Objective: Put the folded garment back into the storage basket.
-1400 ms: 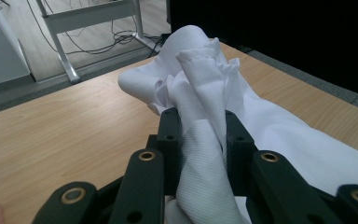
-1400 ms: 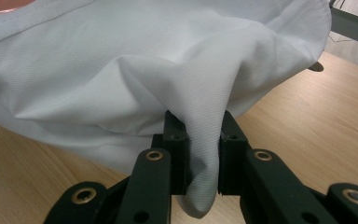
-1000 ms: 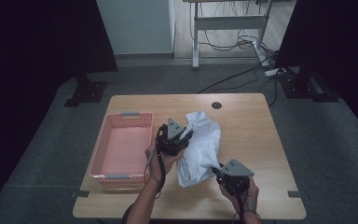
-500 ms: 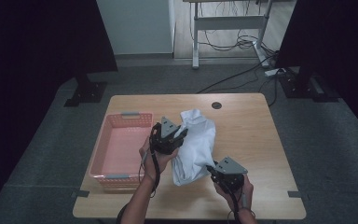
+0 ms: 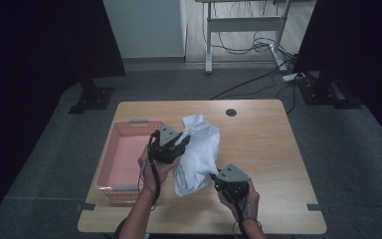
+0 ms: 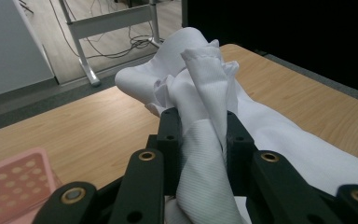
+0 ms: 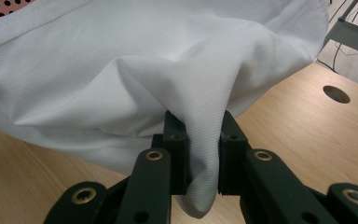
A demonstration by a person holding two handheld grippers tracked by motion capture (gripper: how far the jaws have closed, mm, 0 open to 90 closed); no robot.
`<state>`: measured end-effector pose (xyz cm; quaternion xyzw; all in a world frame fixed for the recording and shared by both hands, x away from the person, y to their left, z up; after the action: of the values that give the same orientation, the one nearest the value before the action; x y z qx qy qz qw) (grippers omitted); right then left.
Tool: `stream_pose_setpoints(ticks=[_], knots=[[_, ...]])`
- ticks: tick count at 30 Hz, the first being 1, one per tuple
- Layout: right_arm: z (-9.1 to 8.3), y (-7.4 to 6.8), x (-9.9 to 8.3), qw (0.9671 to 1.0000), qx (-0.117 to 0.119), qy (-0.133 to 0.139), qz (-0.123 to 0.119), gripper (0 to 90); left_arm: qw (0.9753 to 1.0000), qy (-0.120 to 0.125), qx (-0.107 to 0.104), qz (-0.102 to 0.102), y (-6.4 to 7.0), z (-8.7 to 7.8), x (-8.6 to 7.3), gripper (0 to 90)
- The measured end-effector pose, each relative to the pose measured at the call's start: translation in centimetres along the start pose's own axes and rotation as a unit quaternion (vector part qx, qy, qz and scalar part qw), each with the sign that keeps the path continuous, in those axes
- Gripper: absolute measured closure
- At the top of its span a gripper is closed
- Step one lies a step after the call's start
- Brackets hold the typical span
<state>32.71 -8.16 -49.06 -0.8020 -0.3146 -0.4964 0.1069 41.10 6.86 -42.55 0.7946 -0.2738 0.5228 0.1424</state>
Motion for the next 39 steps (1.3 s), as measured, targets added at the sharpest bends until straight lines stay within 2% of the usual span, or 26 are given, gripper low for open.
stream_pose_setpoints(ticks=[9, 19, 39], knots=[[0.8, -1.0, 1.0, 1.0, 0.004, 0.0, -0.005, 77.4, 1.0, 0.003, 0.008, -0.004, -1.2, -0.9, -0.2, 72.8], [1.5, -1.9, 1.8, 0.9999, 0.007, -0.001, -0.015, 77.4, 0.9999, 0.003, 0.014, -0.001, -2.0, -1.7, -0.3, 72.8], [2.6, -3.1, 3.3, 0.9996, 0.015, 0.003, -0.022, 77.4, 0.9996, 0.003, 0.028, 0.001, -3.9, -2.9, -0.2, 72.8]])
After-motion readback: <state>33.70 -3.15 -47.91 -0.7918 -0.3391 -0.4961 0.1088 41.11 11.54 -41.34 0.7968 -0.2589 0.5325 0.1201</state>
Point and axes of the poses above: each handheld gripper's, and its own axes: z roughly forward along the jaws, x roughly out of its top, y roughly to its right, the point moved 7 cm from there along z, roughly forward along the jaws
